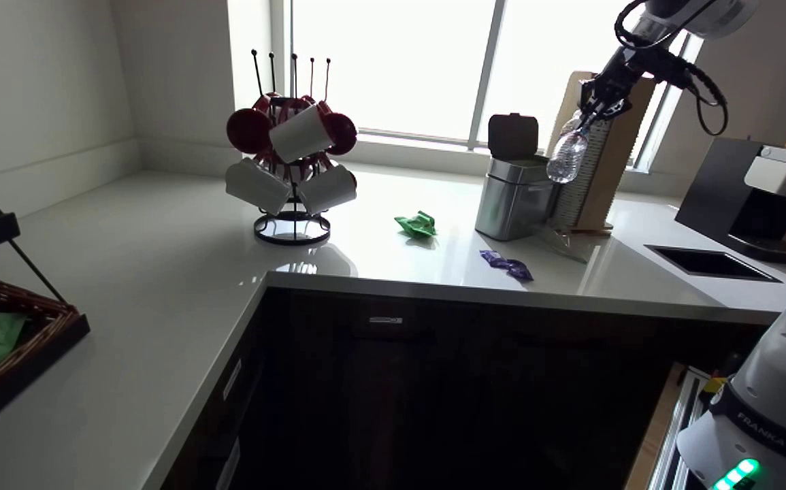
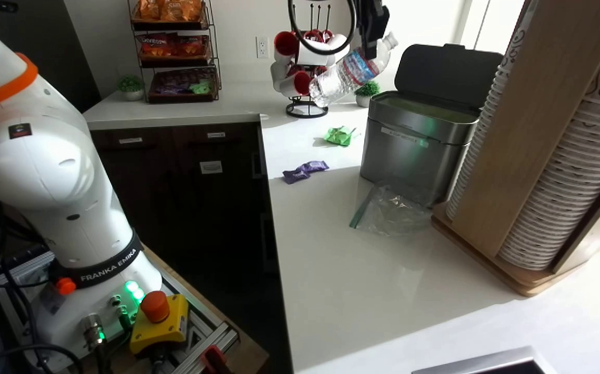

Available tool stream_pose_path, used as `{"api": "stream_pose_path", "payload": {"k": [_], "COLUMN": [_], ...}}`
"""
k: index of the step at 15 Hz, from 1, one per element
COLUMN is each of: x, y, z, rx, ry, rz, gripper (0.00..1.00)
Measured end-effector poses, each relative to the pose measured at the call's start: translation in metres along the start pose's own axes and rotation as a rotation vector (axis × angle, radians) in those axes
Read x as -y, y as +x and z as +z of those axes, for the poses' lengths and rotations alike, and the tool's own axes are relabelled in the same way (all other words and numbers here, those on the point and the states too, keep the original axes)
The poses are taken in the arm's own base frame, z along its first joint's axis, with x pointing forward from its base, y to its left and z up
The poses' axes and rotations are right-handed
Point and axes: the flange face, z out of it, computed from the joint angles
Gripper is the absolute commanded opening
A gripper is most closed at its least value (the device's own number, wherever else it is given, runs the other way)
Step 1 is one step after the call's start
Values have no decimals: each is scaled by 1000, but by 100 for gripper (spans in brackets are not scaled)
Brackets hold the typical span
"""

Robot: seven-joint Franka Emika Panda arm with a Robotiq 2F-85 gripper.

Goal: Remove the bottle from the silver object

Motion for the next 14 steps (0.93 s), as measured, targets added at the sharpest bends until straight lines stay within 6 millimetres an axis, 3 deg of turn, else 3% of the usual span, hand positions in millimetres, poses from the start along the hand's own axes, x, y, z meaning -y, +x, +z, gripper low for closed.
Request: {"api": "stream_pose_path", "payload": {"k": [8, 14], "x": [-66, -90], "y": [-40, -49], "z": [95, 154], "rx": [226, 310], "ry": [-35, -117], "rz": [102, 199], "gripper": [3, 3]}}
